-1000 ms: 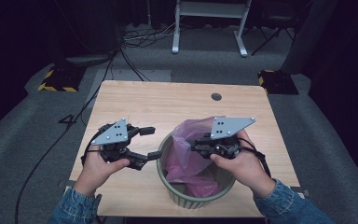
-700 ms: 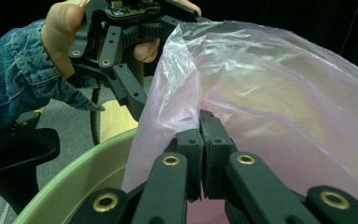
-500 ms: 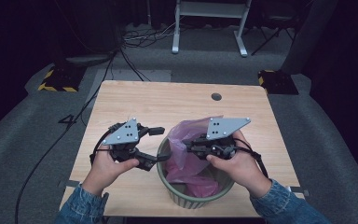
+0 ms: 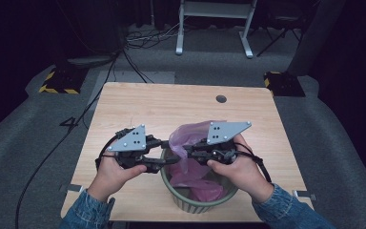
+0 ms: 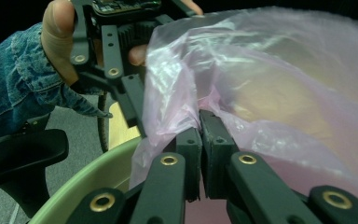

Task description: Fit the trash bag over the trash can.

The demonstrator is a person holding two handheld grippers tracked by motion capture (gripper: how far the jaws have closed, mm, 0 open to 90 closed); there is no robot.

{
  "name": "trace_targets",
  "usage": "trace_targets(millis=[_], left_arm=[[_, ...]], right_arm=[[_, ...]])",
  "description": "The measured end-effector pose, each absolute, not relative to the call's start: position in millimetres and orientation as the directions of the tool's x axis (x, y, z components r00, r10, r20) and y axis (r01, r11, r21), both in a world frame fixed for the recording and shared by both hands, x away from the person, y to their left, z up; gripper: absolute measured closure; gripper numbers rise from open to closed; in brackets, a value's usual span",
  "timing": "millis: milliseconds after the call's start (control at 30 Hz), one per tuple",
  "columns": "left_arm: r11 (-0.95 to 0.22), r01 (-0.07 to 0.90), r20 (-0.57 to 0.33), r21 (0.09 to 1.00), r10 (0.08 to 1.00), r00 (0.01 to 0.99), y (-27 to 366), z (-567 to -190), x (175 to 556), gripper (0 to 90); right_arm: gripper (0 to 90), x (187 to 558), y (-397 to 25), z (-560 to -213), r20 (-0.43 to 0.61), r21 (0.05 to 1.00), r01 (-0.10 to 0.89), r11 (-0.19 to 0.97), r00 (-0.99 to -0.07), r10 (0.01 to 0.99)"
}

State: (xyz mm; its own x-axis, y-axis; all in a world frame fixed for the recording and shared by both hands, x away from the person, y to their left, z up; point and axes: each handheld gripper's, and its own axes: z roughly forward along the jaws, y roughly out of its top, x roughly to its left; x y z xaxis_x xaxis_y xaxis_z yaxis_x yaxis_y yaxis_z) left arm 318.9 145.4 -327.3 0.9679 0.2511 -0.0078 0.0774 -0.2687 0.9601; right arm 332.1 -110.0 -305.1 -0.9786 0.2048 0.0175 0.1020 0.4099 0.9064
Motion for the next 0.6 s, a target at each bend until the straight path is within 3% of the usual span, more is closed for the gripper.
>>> trace_targets(millis=[33, 167, 233, 600], left_arm=[[-0.272, 0.077, -0.007, 0.959, 0.247, 0.969, 146, -327, 319, 71.6], [-0.287, 0.065, 0.010, 0.956, 0.254, 0.967, 147, -327, 318, 77.7], [-0.270, 0.066, 0.007, 0.961, 0.261, 0.965, 149, -326, 318, 86.2], [-0.248, 0.075, 0.002, 0.966, 0.296, 0.955, 157, -325, 319, 87.9]], right_arm=[[87.5, 332, -111, -306, 0.018, 0.906, 0.104, 0.410, -0.978, 0.209], [89.6, 333, -113, -307, 0.024, 0.906, 0.111, 0.409, -0.977, 0.211], [88.5, 334, -116, -308, 0.032, 0.906, 0.121, 0.406, -0.975, 0.219], [90.0, 331, -134, -305, 0.027, 0.903, 0.131, 0.409, -0.968, 0.250]])
